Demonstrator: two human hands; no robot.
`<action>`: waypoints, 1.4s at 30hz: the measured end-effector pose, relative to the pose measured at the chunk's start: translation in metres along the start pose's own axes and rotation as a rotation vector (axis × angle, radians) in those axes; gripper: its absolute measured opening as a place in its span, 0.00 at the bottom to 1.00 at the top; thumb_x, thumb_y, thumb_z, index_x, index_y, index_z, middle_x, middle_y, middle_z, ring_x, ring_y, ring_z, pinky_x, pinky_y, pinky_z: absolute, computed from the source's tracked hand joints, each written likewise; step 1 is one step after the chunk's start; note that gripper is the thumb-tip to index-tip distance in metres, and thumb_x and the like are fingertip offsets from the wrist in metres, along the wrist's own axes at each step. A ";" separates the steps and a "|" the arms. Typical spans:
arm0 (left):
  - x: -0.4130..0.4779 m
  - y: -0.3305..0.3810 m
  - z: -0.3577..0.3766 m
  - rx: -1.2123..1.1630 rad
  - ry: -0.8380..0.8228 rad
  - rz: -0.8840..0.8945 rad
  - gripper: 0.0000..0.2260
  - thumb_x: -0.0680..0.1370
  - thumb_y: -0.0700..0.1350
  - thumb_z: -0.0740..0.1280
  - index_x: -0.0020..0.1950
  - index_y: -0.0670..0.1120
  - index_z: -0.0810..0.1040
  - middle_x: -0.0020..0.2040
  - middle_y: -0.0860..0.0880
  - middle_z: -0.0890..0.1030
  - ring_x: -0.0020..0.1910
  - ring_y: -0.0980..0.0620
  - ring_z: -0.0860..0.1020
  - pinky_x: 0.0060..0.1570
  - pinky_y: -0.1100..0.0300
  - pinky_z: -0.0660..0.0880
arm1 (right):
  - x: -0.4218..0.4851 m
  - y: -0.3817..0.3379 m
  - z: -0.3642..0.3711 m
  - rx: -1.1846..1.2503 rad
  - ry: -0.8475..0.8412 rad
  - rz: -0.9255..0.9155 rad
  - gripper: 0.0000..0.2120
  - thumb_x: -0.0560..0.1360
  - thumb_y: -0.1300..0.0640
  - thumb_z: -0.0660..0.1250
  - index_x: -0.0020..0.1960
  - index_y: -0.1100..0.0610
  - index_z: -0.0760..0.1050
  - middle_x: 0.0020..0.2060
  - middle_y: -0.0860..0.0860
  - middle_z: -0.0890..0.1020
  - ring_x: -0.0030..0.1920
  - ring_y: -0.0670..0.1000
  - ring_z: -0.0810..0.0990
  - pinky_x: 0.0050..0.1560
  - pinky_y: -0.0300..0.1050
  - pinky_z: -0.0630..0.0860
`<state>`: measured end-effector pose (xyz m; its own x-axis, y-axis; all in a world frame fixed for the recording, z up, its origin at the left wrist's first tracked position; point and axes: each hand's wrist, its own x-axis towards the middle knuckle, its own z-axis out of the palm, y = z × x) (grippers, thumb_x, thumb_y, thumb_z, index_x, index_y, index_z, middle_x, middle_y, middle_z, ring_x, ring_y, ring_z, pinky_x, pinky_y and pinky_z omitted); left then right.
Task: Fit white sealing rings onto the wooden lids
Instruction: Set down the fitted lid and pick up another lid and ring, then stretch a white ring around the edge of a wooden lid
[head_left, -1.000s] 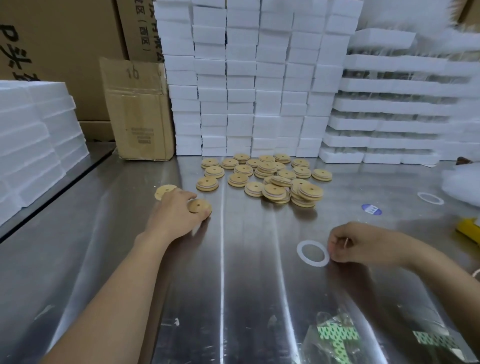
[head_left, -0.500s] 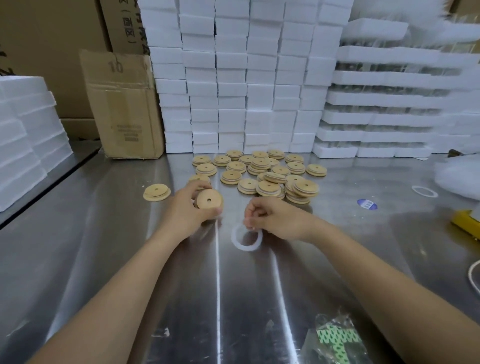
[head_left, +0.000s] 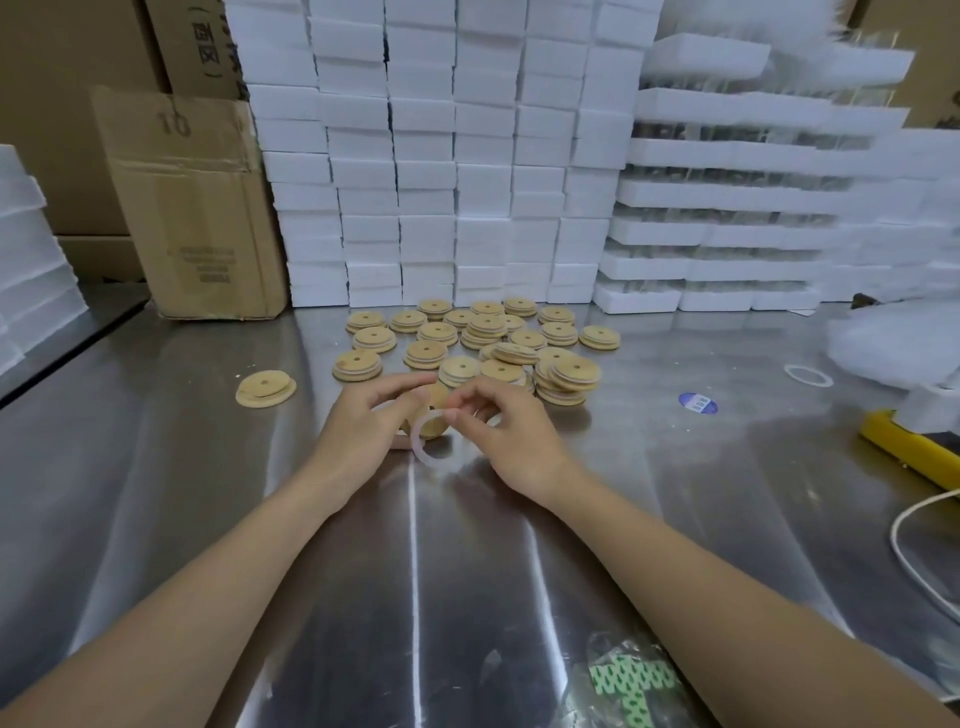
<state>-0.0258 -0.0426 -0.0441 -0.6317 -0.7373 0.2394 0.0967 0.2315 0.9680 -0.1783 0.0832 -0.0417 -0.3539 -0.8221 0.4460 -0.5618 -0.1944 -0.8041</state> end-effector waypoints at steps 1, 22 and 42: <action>-0.001 0.001 0.001 0.016 -0.035 0.018 0.10 0.83 0.46 0.71 0.62 0.55 0.87 0.60 0.52 0.87 0.62 0.46 0.85 0.60 0.43 0.82 | 0.000 0.002 0.001 -0.003 0.022 -0.012 0.02 0.78 0.62 0.74 0.48 0.57 0.83 0.40 0.48 0.84 0.40 0.45 0.77 0.46 0.38 0.74; -0.009 -0.005 0.011 0.339 -0.163 0.309 0.17 0.80 0.48 0.74 0.65 0.66 0.81 0.59 0.61 0.85 0.55 0.55 0.85 0.53 0.58 0.82 | 0.005 0.008 -0.007 -0.134 0.094 -0.115 0.03 0.79 0.57 0.74 0.47 0.52 0.80 0.43 0.47 0.84 0.47 0.50 0.82 0.48 0.45 0.78; -0.011 -0.005 0.008 0.287 -0.116 0.267 0.09 0.87 0.44 0.65 0.63 0.56 0.80 0.62 0.59 0.83 0.55 0.42 0.84 0.49 0.39 0.82 | 0.008 0.011 -0.014 -0.089 0.043 -0.096 0.03 0.81 0.59 0.71 0.48 0.56 0.80 0.43 0.49 0.84 0.46 0.53 0.83 0.53 0.55 0.80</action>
<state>-0.0259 -0.0305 -0.0520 -0.6972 -0.5548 0.4540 0.0613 0.5849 0.8088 -0.1978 0.0816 -0.0419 -0.3261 -0.7776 0.5376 -0.6582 -0.2214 -0.7196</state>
